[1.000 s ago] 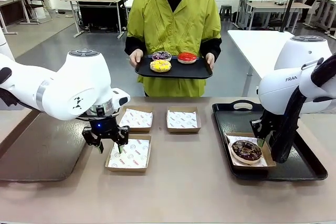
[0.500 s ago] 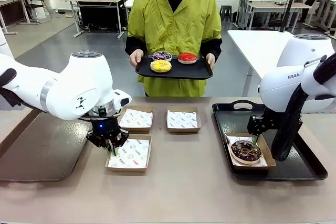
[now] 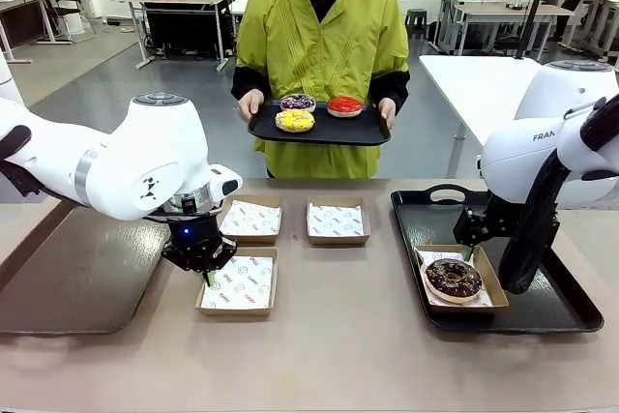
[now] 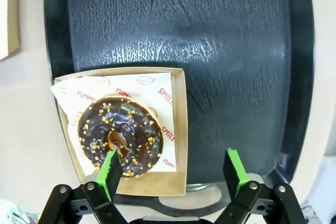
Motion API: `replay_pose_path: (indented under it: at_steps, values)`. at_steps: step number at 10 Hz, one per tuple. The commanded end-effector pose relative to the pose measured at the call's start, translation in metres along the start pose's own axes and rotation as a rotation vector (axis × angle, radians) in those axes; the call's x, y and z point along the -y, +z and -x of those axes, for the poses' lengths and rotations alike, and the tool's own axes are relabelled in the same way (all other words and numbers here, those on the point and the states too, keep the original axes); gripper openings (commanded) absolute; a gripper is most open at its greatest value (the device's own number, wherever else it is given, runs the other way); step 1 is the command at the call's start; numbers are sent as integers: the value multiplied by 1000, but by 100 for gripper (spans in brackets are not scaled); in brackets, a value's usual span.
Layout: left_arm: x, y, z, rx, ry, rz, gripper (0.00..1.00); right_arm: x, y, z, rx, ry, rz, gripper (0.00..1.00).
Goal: Individually package the donuts and arrange them on the tray.
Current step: Place the picked Paper togo box on the Handle tray while simultaneously picking up another Paper togo box from the table with the other hand.
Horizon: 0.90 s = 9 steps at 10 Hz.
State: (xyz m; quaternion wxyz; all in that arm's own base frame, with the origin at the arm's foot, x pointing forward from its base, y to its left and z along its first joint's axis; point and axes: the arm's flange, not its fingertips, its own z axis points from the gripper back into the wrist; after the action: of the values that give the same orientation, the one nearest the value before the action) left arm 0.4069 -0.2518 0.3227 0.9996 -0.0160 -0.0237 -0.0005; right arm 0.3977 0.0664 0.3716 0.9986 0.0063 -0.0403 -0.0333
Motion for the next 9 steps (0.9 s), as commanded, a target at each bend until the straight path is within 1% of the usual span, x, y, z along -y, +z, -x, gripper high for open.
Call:
replay_pose_path:
  at_steps: [1,2,3,4,5,6,7,8,9]
  values:
    - [9,21,1,-45,-16,-5,0,14,26,20,-35,-12,-159,100]
    - [9,46,3,-25,-26,26,0,33,51,29,-60,-24,-333,100]
    - [10,74,5,10,-37,21,0,63,77,36,-51,-53,-490,100]
    - [13,100,4,49,-49,10,0,97,97,41,-35,-109,-643,100]
    - [19,128,-1,89,-60,2,0,134,113,45,2,-156,-781,100]
    - [24,149,-8,101,-63,-3,0,166,121,48,34,-186,-890,100]
    - [29,171,-15,110,-68,-6,0,198,122,52,66,-228,-975,100]
    - [32,191,-25,122,-63,-10,0,227,113,56,81,-254,-1054,100]
    - [36,207,-36,130,-51,-17,0,252,99,61,97,-247,-1102,100]
